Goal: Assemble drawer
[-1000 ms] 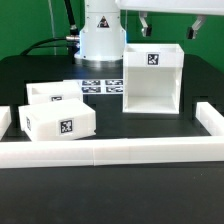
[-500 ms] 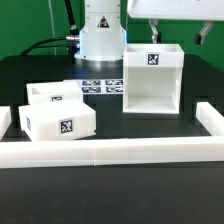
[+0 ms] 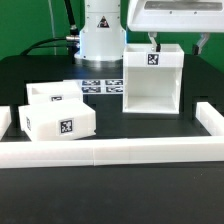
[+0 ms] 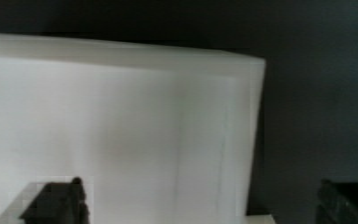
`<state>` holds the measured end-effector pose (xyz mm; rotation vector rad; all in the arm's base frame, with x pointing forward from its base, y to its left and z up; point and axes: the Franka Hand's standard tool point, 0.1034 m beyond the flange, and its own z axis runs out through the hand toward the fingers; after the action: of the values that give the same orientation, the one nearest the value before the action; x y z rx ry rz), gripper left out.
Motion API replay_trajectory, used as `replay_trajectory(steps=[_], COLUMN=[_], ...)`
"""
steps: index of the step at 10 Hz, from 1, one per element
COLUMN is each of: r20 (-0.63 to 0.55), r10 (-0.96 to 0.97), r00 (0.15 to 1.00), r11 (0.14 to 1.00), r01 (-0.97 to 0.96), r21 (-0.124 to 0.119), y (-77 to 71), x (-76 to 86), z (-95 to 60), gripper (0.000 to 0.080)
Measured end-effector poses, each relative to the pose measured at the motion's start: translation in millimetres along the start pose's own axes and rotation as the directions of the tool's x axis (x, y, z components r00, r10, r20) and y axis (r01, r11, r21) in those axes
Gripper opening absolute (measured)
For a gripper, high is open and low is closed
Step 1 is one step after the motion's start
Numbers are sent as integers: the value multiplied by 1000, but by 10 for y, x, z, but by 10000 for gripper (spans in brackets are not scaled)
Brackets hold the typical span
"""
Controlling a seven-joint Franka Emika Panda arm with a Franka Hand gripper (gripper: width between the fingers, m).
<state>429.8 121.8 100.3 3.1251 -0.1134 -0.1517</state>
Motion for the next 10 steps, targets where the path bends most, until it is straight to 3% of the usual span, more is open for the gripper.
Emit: replay_trajectory(steps=[2, 3, 4, 5, 6, 7, 10], r20=[8, 8, 8, 8, 8, 7, 7], r10=[3, 0, 0, 0, 0, 1, 2], r00=[1000, 1000, 1000, 1000, 1000, 1000, 1000], r11=[1000, 1000, 1000, 1000, 1000, 1000, 1000], r01=[-3, 0, 0, 0, 0, -1, -2], r21=[14, 15, 15, 15, 15, 16, 16], y=[22, 10, 10, 9, 9, 7, 6], x=[5, 1, 1, 1, 1, 4, 3], z=[-1, -1, -1, -1, -1, -3, -1], gripper=[609, 434, 434, 245, 107, 37, 37])
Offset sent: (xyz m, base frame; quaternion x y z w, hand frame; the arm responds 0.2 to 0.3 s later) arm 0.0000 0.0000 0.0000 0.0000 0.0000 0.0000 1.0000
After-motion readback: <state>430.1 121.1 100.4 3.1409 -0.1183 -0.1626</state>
